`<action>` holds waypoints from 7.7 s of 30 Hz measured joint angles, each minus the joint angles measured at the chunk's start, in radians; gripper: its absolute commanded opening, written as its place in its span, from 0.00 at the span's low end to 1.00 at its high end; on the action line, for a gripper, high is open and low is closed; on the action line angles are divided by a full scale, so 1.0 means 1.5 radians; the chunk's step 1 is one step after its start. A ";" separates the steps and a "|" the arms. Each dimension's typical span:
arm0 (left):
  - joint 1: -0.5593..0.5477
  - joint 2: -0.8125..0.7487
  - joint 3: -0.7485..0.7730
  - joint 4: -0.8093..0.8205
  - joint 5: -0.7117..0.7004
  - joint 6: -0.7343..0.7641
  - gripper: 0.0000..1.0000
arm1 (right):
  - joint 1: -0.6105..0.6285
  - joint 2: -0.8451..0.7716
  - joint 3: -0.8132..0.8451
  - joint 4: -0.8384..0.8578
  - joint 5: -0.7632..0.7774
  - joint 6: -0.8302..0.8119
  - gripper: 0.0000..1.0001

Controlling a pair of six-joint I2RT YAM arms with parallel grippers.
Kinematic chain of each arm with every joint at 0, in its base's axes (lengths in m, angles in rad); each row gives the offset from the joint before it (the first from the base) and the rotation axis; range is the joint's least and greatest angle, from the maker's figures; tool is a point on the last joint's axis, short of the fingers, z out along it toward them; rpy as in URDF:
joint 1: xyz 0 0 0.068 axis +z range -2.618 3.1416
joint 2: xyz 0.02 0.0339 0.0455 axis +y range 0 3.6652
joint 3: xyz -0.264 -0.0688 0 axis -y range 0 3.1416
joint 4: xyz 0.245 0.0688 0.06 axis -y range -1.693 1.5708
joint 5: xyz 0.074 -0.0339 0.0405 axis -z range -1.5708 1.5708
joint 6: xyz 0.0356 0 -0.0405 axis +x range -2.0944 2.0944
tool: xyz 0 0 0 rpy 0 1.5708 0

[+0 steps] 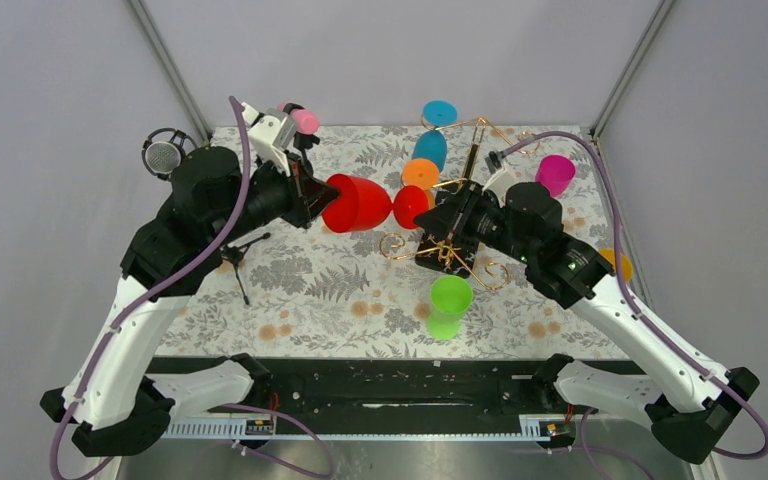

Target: Place the wine glass upside down on the wine glass rack

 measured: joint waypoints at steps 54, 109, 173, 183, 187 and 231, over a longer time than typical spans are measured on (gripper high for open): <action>0.027 -0.106 -0.201 0.043 -0.031 -0.058 0.70 | 0.003 -0.114 -0.018 0.070 0.272 -0.478 0.00; 0.030 -0.170 -0.319 0.022 -0.095 -0.094 0.96 | 0.169 0.163 -0.132 0.377 0.312 -1.465 0.00; 0.030 -0.164 -0.340 0.048 -0.085 -0.099 0.96 | 0.173 0.037 -0.283 0.378 0.133 -1.434 0.09; 0.030 -0.156 -0.341 0.058 -0.081 -0.099 0.96 | 0.173 0.012 -0.326 0.376 0.131 -1.416 0.16; 0.030 -0.156 -0.349 0.065 -0.081 -0.100 0.96 | 0.173 0.006 -0.333 0.378 0.131 -1.409 0.18; 0.030 -0.151 -0.361 0.076 -0.080 -0.109 0.96 | 0.173 -0.159 -0.375 0.330 0.037 -1.262 0.39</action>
